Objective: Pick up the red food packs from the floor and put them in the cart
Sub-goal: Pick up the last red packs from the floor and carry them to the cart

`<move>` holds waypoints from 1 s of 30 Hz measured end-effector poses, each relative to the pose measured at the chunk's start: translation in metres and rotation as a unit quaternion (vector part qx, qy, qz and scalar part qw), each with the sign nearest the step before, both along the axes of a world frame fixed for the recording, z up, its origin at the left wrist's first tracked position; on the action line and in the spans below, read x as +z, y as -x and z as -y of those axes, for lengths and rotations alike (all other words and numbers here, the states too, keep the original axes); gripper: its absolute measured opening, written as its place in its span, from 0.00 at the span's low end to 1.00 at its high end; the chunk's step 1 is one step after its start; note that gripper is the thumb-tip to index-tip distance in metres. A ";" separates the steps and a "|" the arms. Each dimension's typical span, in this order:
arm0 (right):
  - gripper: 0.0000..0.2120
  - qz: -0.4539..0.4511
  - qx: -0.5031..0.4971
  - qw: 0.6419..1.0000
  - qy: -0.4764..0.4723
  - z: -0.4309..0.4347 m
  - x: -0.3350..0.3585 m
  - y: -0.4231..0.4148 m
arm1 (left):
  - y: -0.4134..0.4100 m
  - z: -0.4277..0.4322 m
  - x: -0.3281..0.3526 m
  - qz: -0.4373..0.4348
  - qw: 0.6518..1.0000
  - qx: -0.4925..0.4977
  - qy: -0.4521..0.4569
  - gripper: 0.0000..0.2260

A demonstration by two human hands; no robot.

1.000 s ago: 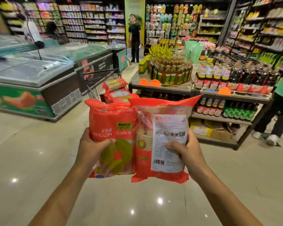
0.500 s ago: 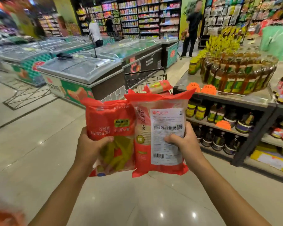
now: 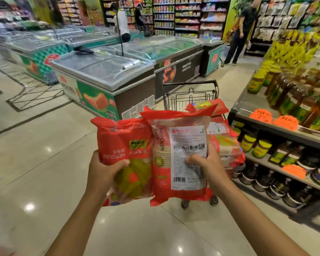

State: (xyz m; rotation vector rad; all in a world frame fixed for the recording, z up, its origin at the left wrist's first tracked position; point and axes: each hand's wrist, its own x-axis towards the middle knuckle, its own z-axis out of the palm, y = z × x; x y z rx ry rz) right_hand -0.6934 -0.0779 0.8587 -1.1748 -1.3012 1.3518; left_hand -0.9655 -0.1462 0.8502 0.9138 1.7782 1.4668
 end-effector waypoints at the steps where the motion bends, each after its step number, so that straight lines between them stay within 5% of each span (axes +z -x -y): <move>1: 0.35 0.006 -0.001 1.000 -0.002 -0.015 0.002 0.012 | 0.013 -0.018 -0.002 0.006 1.000 -0.005 0.003 0.41; 5: 0.29 -0.002 -0.017 1.000 0.009 -0.071 0.007 0.051 | 0.059 -0.091 0.000 0.018 0.999 -0.033 0.008 0.40; 11: 0.36 -0.028 -0.083 0.996 0.024 -0.141 0.000 0.064 | 0.081 -0.194 -0.002 0.012 0.995 -0.100 0.009 0.38; 21: 0.22 -0.068 -0.183 0.980 0.030 -0.286 -0.030 0.026 | 0.041 -0.378 0.002 -0.015 0.981 -0.192 0.001 0.38; 30: 0.31 -0.109 -0.278 0.954 0.032 -0.379 -0.038 -0.017 | -0.018 -0.526 0.003 -0.037 0.957 -0.287 0.016 0.41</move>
